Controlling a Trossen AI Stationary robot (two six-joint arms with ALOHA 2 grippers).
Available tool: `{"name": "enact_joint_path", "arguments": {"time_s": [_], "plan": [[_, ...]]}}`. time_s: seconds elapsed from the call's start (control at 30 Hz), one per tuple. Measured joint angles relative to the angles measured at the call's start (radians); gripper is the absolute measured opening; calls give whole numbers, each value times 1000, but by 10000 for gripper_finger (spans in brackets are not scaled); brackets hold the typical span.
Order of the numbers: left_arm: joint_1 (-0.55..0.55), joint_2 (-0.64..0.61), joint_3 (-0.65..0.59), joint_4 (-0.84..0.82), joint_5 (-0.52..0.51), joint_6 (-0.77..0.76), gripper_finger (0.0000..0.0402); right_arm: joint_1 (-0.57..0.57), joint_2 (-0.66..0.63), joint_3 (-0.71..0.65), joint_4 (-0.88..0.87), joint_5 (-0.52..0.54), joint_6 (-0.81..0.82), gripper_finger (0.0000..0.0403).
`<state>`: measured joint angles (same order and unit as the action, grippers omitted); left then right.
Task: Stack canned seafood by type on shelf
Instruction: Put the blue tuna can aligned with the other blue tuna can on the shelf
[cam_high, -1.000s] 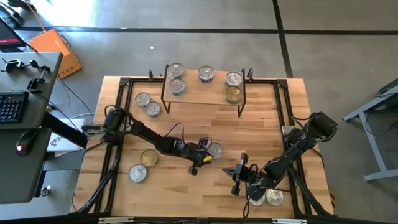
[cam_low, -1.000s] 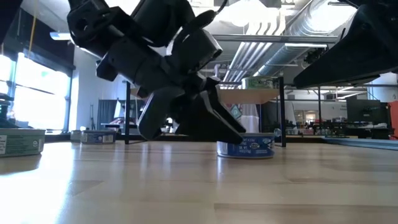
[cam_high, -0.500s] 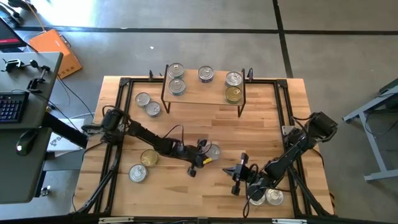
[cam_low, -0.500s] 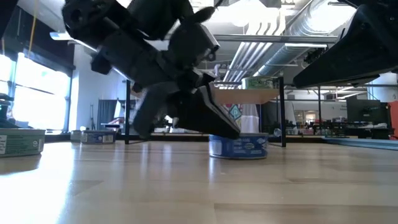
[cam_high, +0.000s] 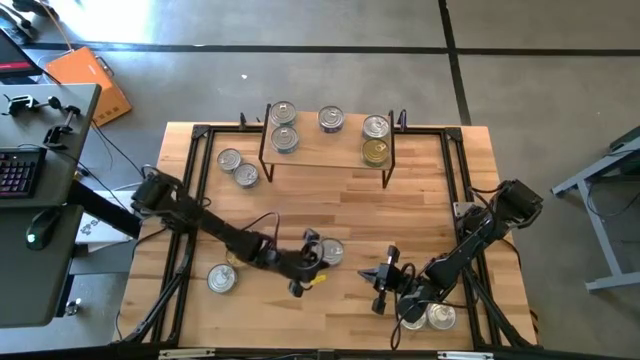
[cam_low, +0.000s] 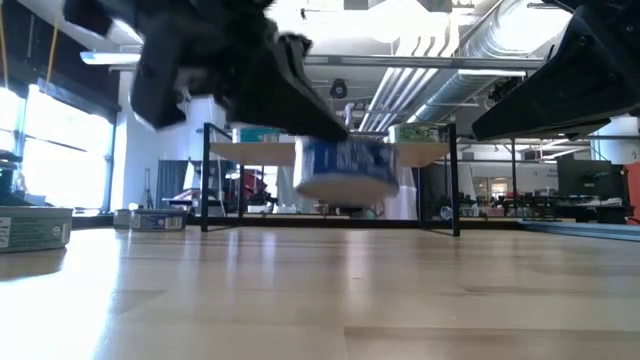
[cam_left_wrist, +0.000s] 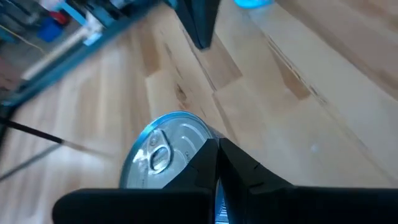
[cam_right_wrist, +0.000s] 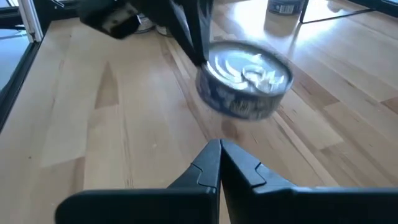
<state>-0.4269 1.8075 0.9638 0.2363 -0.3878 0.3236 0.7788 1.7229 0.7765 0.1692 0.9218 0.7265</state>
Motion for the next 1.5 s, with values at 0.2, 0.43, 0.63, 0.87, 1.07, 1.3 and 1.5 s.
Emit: {"name": "enact_joint_path", "arguments": {"time_s": [0.2,0.43,0.63,0.87,1.07,1.3,1.5], "plan": [[-35,-69,0,-13,-96,20,0,0,0,0,0,2,-1,0],[-25,-165,2,-8,-181,99,0,0,0,0,0,20,-1,0],[84,-230,2,-6,-197,218,0,0,0,0,0,34,-1,0],[327,-253,2,2,-63,272,0,0,0,0,0,40,-1,0],[545,-252,3,0,118,221,0,-4,0,0,0,40,-1,0],[676,-252,3,-8,270,165,0,-33,0,0,0,40,0,0],[696,-252,3,-8,275,167,0,-49,0,0,0,36,0,0]]}}
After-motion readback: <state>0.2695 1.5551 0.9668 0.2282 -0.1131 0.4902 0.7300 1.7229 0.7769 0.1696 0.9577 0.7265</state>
